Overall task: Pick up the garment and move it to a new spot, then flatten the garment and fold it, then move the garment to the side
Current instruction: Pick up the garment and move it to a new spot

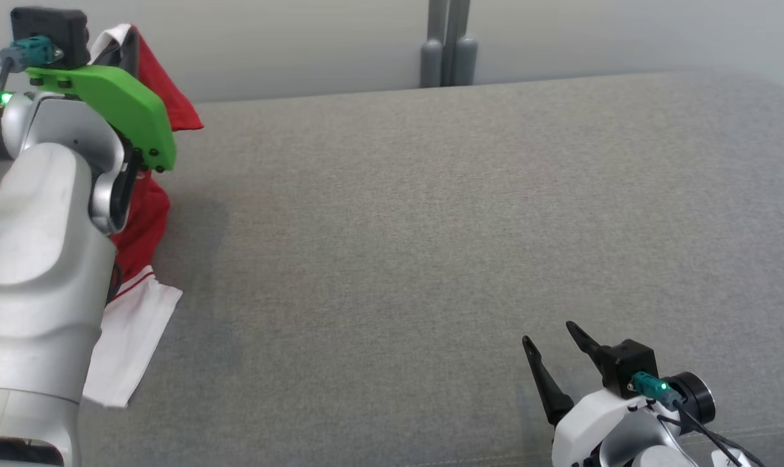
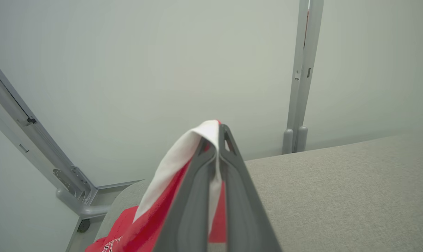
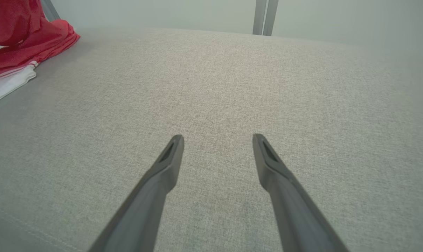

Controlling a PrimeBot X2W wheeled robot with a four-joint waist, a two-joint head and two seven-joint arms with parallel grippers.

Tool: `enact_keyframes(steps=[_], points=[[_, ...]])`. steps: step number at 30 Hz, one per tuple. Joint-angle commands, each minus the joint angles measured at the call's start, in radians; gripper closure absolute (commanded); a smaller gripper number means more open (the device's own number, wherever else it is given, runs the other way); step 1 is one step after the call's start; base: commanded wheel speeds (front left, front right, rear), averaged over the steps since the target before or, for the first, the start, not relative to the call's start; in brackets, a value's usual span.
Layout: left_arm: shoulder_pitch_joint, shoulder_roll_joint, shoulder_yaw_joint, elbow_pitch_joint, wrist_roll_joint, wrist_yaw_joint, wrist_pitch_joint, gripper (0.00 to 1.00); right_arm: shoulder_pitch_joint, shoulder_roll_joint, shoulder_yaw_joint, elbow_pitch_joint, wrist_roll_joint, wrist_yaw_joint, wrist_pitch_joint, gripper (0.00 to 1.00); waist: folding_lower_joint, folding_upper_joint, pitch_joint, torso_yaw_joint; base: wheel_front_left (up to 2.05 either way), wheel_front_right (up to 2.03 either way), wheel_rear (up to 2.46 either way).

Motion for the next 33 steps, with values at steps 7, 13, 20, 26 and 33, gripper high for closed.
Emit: enact_keyframes(steps=[7,13,20,26,33], points=[[-0.064,-0.091,-0.028,-0.123,-0.020,-0.017,-0.007,1.00,-0.004,-0.002,0.005,0.013,0.020,0.000,-0.020,0.00,0.0000,0.0000,-0.056,-0.200,0.00,0.00,0.00],[-0.090,-0.185,-0.036,-0.185,-0.069,-0.037,-0.041,1.00,-0.019,-0.002,0.003,0.029,0.034,0.000,-0.036,0.00,0.0000,0.0000,-0.030,-0.282,0.00,0.00,0.00],[-0.078,-0.247,-0.037,-0.204,-0.170,-0.055,-0.071,1.00,-0.031,-0.002,-0.007,0.041,0.043,0.000,-0.054,0.00,0.0000,0.0000,0.004,-0.315,0.00,0.00,0.00],[0.007,-0.251,-0.055,-0.118,-0.199,-0.014,-0.085,1.00,-0.048,-0.002,-0.020,0.045,0.061,0.000,-0.075,0.00,0.0000,0.0000,0.056,-0.288,0.00,0.00,0.00],[0.138,-0.164,-0.027,0.052,-0.184,0.043,-0.156,1.00,-0.072,-0.002,-0.032,0.057,0.056,0.000,-0.089,0.00,0.0000,0.0000,0.091,-0.214,0.00,0.00,0.00]])
